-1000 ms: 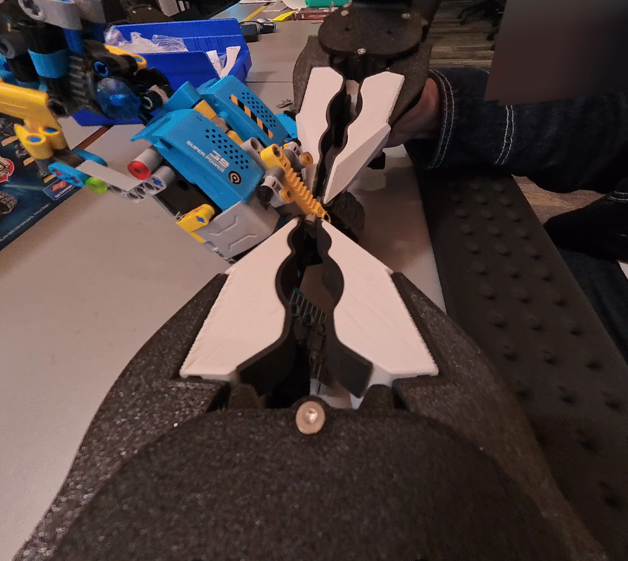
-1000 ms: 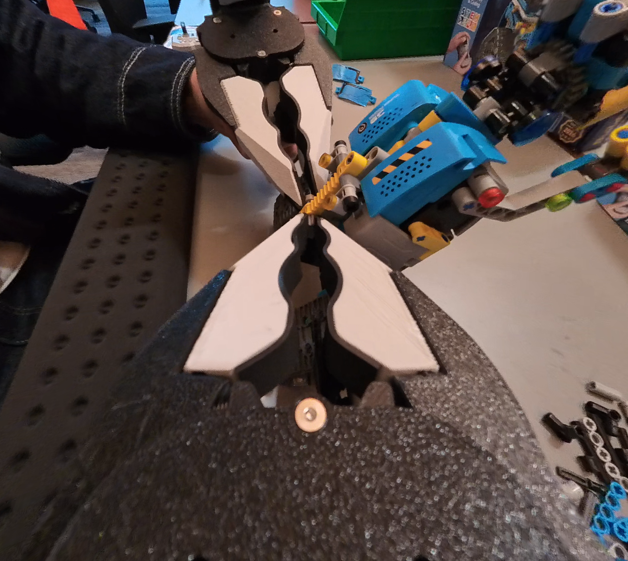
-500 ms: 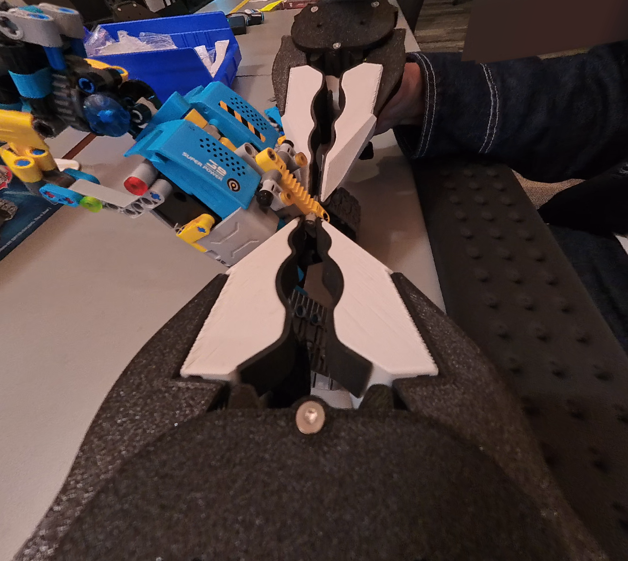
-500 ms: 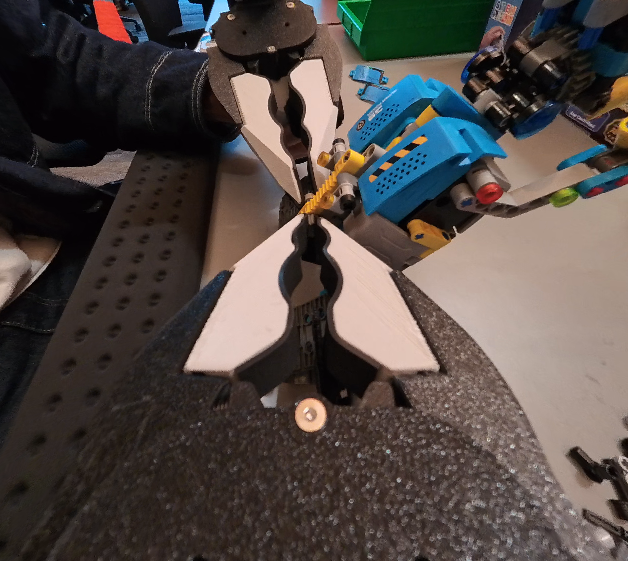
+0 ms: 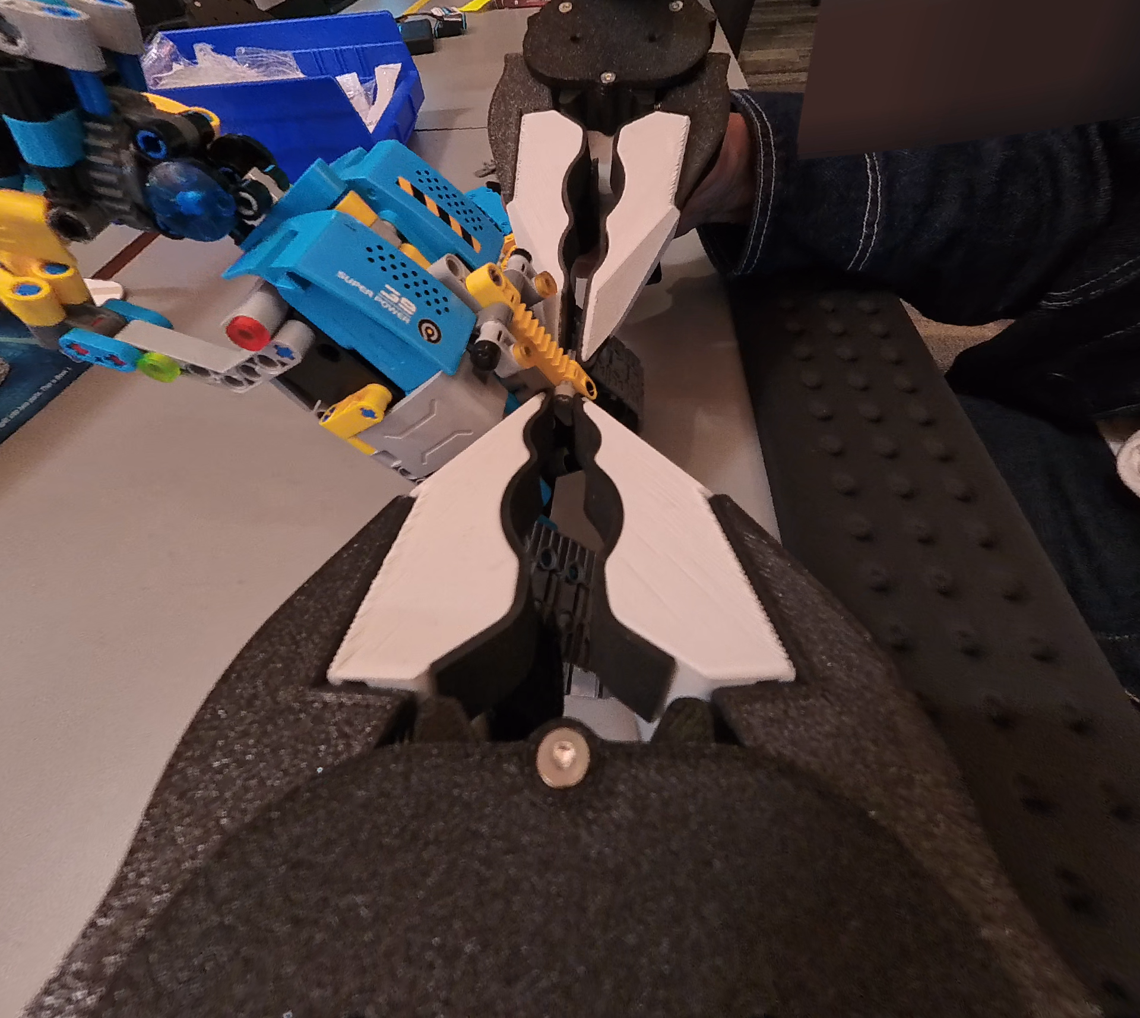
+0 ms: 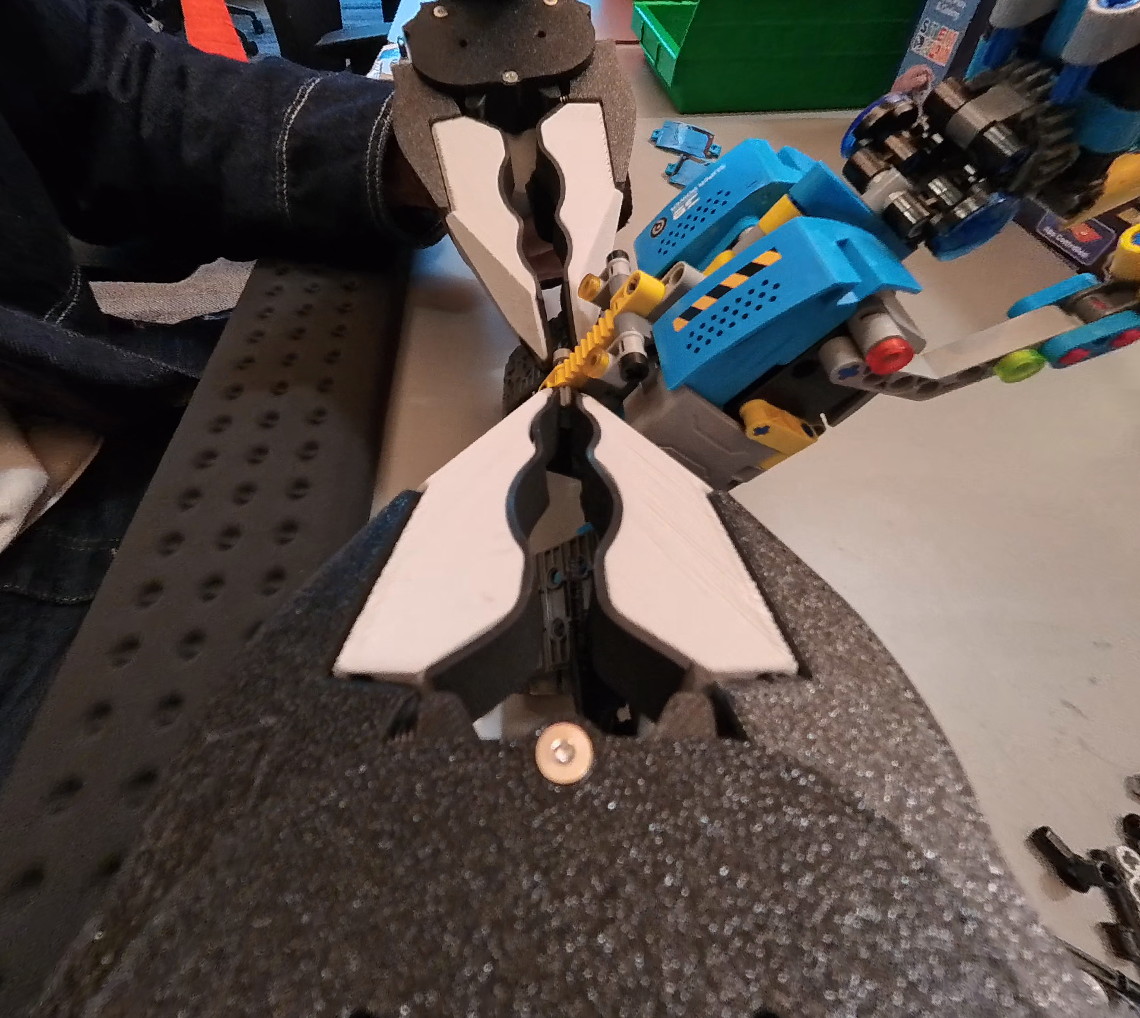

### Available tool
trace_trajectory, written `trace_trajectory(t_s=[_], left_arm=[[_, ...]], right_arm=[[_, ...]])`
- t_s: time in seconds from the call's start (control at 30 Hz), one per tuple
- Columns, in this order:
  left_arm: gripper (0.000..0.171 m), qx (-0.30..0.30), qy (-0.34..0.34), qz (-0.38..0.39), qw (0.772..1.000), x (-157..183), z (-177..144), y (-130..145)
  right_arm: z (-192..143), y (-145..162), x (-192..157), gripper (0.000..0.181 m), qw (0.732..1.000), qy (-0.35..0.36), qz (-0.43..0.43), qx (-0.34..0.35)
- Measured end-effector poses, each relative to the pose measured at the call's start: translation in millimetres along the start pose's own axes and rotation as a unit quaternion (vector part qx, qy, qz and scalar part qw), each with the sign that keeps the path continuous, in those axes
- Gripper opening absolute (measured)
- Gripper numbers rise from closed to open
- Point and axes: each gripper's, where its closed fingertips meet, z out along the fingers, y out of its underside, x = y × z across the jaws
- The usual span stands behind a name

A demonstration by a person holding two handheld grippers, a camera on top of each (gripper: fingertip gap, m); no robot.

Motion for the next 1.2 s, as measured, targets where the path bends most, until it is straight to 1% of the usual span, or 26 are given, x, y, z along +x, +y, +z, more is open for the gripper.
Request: trace_trajectory(t_s=[0.03,0.07,0.13,0.17,0.2,0.27,0.43,0.6,0.7,0.83,0.9,0.97,1.03,1.07,1.13,1.2], left_arm=[[0.003,0.004,-0.008,-0.002,1.000,-3.5,-4.7,-0.5],[0.000,0.020,-0.029,-0.011,0.999,-13.9,-17.2,-3.1],[0.000,0.068,-0.054,-0.040,0.995,-31.5,-49.3,-12.0],[0.000,0.082,-0.061,-0.040,0.994,-34.0,-56.4,-14.3],[0.000,0.086,-0.061,-0.043,0.993,-33.5,-56.2,-15.6],[0.000,0.084,-0.047,-0.049,0.994,-27.4,-45.7,-16.8],[0.000,0.043,-0.031,-0.022,0.998,-7.5,-17.4,-10.2],[0.000,0.002,-0.068,0.033,0.997,-4.0,-2.8,-3.4],[0.016,-0.017,-0.078,0.044,0.996,-4.5,2.2,0.5],[0.015,-0.020,-0.074,0.056,0.995,0.5,9.7,-0.9],[0.015,-0.029,-0.092,0.071,0.993,-2.6,12.5,-1.0],[0.014,-0.050,-0.131,0.118,0.983,-7.3,13.8,1.0],[0.010,-0.084,-0.176,0.169,0.966,-11.5,14.5,2.8],[0.007,-0.102,-0.200,0.194,0.955,-13.7,14.5,2.6],[0.010,-0.140,-0.239,0.247,0.928,-16.1,16.6,2.6],[0.008,-0.173,-0.270,0.281,0.905,-18.3,18.5,2.3]], right_arm=[[-2.2,0.8,0.2,0.001,1.000,0.000,0.000,-0.001],[-8.8,2.3,1.4,0.001,1.000,0.000,0.006,0.000],[-17.0,5.9,6.5,0.000,1.000,0.023,0.018,0.011],[-15.8,5.8,4.4,0.000,1.000,0.022,0.015,0.011],[-14.6,5.3,3.9,0.000,1.000,0.022,0.011,0.009],[-14.9,5.0,6.2,0.000,1.000,0.024,0.011,0.006],[-15.0,4.9,7.8,0.000,0.999,0.022,0.019,0.012],[-14.7,5.1,7.0,0.001,0.999,0.021,0.024,0.013],[-14.5,5.0,6.5,0.001,0.999,0.017,0.026,0.013],[-14.0,4.9,6.0,0.000,0.999,0.013,0.029,0.014],[-13.5,4.8,5.6,0.001,0.999,0.014,0.027,0.013],[-13.2,4.6,5.7,0.001,0.999,0.018,0.025,0.012],[-12.9,4.5,6.0,0.001,0.999,0.025,0.020,0.010],[-12.5,4.4,6.0,0.001,0.999,0.027,0.018,0.008],[-11.9,4.1,6.1,0.001,0.999,0.030,0.015,0.006],[-12.8,4.5,8.3,0.001,0.999,0.037,0.013,0.003]])
